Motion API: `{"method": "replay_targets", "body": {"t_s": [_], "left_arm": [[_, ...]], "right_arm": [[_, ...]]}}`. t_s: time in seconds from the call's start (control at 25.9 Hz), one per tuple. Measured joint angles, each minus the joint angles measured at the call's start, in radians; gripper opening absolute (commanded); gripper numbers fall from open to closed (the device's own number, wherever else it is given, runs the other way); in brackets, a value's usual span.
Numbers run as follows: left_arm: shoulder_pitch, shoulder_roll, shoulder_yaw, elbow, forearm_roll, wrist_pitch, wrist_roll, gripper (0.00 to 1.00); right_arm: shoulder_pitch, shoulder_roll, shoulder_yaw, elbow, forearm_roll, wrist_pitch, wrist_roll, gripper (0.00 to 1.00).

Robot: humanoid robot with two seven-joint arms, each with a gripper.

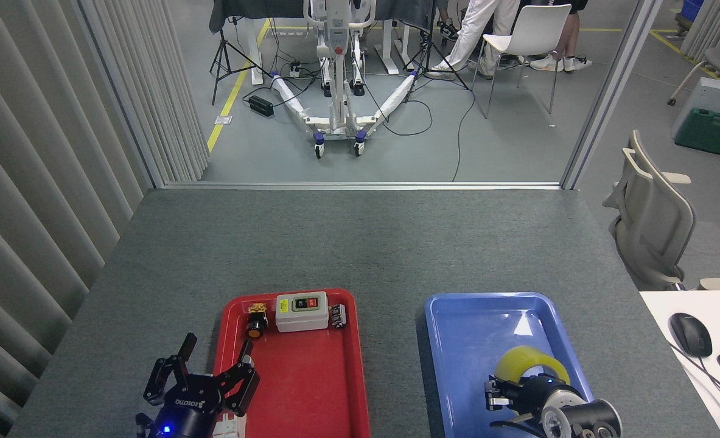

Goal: Place and move tape with both arms
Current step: 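Push the tape roll across the blue tray with the right gripper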

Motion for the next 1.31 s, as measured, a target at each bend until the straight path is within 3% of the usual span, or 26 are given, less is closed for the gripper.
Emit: {"method": "replay_targets", "body": {"t_s": [0.04, 0.23, 0.43, 1.04, 1.31], "left_arm": [[0.000, 0.000, 0.000, 0.001, -0.001, 0.000, 0.000, 1.00], [0.000, -0.001, -0.001, -0.002, -0.002, -0.033, 0.002, 1.00], [0.000, 0.002, 0.000, 0.002, -0.003, -0.067, 0.003, 1.00], [0.000, 0.006, 0.002, 0.006, -0.002, -0.067, -0.014, 1.00], [0.000, 0.019, 0.012, -0.012, 0.000, -0.083, -0.013, 1.00]], "right_arm": [[0.000, 0.001, 0.001, 0.003, 0.000, 0.000, -0.003, 0.00], [0.000, 0.001, 0.002, 0.014, 0.001, 0.001, -0.011, 0.29], [0.005, 0.001, 0.002, 0.018, 0.003, 0.007, -0.019, 0.46], [0.017, 0.002, 0.021, 0.029, 0.010, 0.068, -0.235, 0.60], [0.065, 0.001, 0.018, 0.009, 0.014, 0.069, -0.457, 0.65]]}}
